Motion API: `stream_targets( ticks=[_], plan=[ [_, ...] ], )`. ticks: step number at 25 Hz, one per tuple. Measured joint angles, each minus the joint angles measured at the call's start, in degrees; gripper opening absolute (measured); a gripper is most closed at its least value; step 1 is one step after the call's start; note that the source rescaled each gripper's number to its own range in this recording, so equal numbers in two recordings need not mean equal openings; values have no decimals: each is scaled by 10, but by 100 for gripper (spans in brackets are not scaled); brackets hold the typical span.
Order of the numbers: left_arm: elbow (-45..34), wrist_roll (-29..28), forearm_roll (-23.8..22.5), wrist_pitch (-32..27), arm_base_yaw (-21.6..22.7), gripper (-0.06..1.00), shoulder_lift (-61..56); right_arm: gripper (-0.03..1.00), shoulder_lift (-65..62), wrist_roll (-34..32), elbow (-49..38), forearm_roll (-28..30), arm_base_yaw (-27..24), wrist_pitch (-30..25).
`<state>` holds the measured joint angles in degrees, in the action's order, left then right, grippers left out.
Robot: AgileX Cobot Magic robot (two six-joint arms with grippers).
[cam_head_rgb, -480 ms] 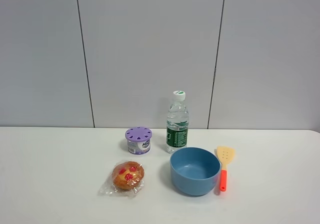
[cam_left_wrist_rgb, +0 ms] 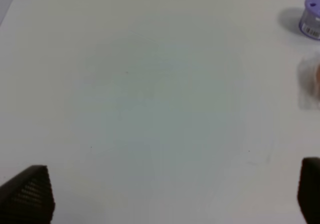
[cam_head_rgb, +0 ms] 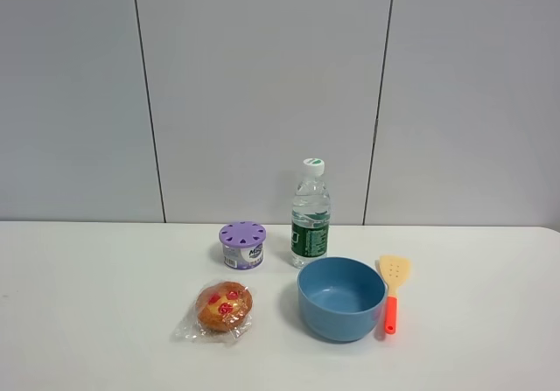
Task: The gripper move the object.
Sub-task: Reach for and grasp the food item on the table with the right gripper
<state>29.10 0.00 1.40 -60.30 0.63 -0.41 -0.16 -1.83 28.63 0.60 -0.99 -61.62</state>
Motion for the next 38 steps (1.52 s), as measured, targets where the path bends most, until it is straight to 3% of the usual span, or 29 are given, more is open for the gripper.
stream_targets(
  ticks=[26,32,35,38],
  plan=[
    [0,0,0,0,0,100,0,71,0,0,0,-6,0,0],
    [0,0,0,0,0,100,0,71,0,13,0,-49,0,0],
    [0,0,0,0,0,100,0,71,30,66,15,-131,0,-2],
    [0,0,0,0,0,100,0,71,98,171,55,-235,0,8]
  ],
)
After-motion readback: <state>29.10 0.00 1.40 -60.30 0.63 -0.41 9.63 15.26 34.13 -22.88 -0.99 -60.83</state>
